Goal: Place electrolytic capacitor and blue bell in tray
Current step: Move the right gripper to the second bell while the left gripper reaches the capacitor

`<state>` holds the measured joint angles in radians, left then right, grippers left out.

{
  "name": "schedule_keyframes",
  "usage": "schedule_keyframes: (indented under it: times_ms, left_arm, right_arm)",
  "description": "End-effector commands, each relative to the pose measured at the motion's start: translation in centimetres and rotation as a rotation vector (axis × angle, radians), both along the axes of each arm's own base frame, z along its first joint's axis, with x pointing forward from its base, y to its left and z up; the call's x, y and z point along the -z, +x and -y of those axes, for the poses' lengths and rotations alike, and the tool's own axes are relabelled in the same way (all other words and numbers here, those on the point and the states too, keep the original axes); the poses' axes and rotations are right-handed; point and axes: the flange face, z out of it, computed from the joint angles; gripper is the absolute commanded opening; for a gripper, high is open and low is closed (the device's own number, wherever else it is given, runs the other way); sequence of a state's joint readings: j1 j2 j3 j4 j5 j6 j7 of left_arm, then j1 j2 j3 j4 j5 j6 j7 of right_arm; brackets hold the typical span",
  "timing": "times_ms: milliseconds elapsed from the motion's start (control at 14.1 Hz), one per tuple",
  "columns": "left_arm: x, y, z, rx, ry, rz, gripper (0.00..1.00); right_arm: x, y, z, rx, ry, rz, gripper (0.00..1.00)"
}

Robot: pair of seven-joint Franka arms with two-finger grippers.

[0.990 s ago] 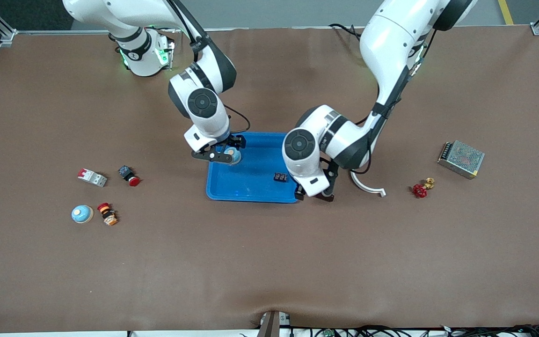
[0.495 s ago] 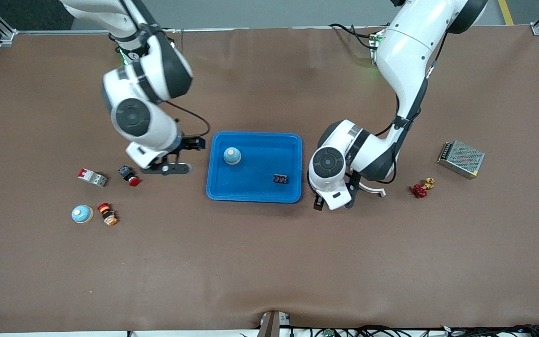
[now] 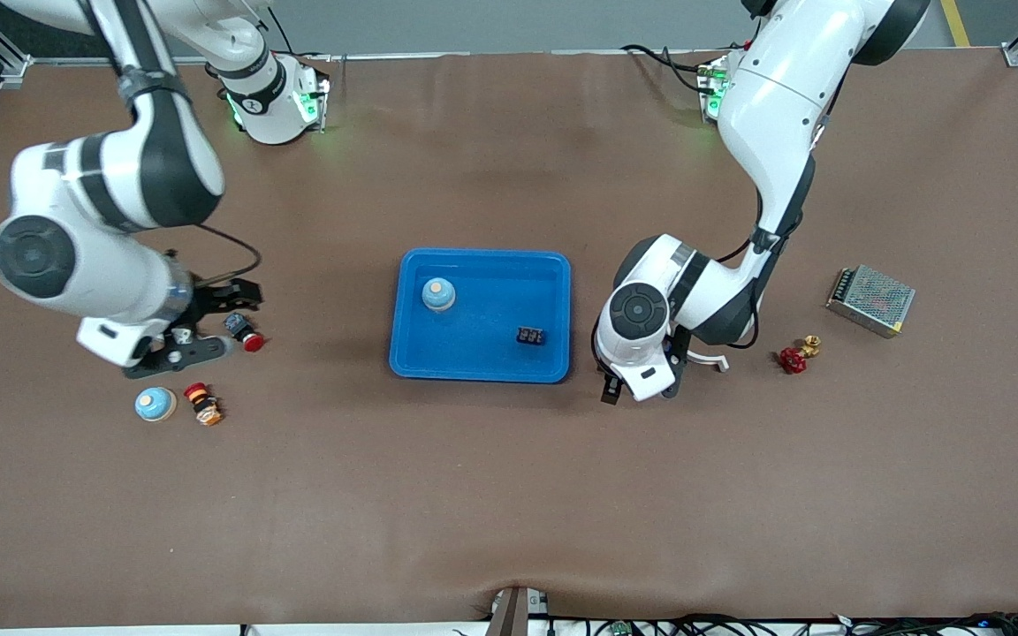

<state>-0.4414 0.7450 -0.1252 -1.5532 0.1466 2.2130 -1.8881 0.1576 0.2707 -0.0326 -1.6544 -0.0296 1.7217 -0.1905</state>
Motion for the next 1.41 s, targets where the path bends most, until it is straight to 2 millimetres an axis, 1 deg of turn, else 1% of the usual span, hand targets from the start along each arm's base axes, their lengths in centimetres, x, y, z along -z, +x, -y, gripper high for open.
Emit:
schedule_keyframes:
  times_ms: [0,141,283,424,495,565,707,777,919,990,1060,1202,1272,1343]
  left_arm:
    - [1.1,-0.5,-0.3,0.010,-0.023,0.024,1.00]
    - [1.3,-0.5,-0.2,0.010,-0.034,0.041,1.00]
    - [1.4,-0.5,-0.3,0.009,-0.032,0.040,1.00]
    - [1.7,-0.5,-0.3,0.017,-0.023,0.040,1.00]
    - [1.9,-0.7,-0.1,0.022,-0.020,0.039,1.00]
    - [1.9,-0.7,-0.1,0.022,-0.020,0.039,1.00]
    - [2.0,-0.7,0.0,0.022,-0.019,0.037,1.00]
    - [2.0,-0.7,0.0,0.021,-0.019,0.037,0.93]
    - [1.9,-0.7,-0.1,0.018,-0.020,0.039,0.67]
    - [1.9,-0.7,-0.1,0.018,-0.020,0.039,0.54]
    - [1.9,-0.7,-0.1,0.018,-0.020,0.039,0.44]
    - [2.0,-0.7,-0.1,0.019,-0.019,0.038,0.19]
    - [2.1,-0.7,-0.1,0.016,-0.019,0.036,0.01]
    - [2.1,-0.5,-0.4,0.016,-0.019,0.036,0.00]
  right_arm:
    - [-1.2,1.5,4.6,-0.083,0.004,0.025,1.00]
    - [-0.6,2.5,8.0,-0.144,0.020,0.056,1.00]
    - [1.0,3.6,10.9,-0.184,0.028,0.086,1.00]
    - [2.7,4.5,13.2,-0.234,0.034,0.102,1.00]
    - [3.3,5.0,14.4,-0.250,0.039,0.102,1.00]
    - [3.6,5.7,15.1,-0.267,0.041,0.103,1.00]
    - [5.4,6.9,17.0,-0.312,0.055,0.094,1.00]
    - [6.5,7.5,18.0,-0.330,0.063,0.091,1.00]
    - [8.2,8.1,19.4,-0.390,0.071,0.107,1.00]
    - [8.5,8.4,20.2,-0.423,0.070,0.133,1.00]
    - [9.2,8.6,20.5,-0.452,0.069,0.145,1.00]
    - [10.7,8.6,21.3,-0.492,0.081,0.130,1.00]
    - [11.3,8.6,21.3,-0.496,0.086,0.123,1.00]
    - [12.1,8.5,21.3,-0.499,0.089,0.114,1.00]
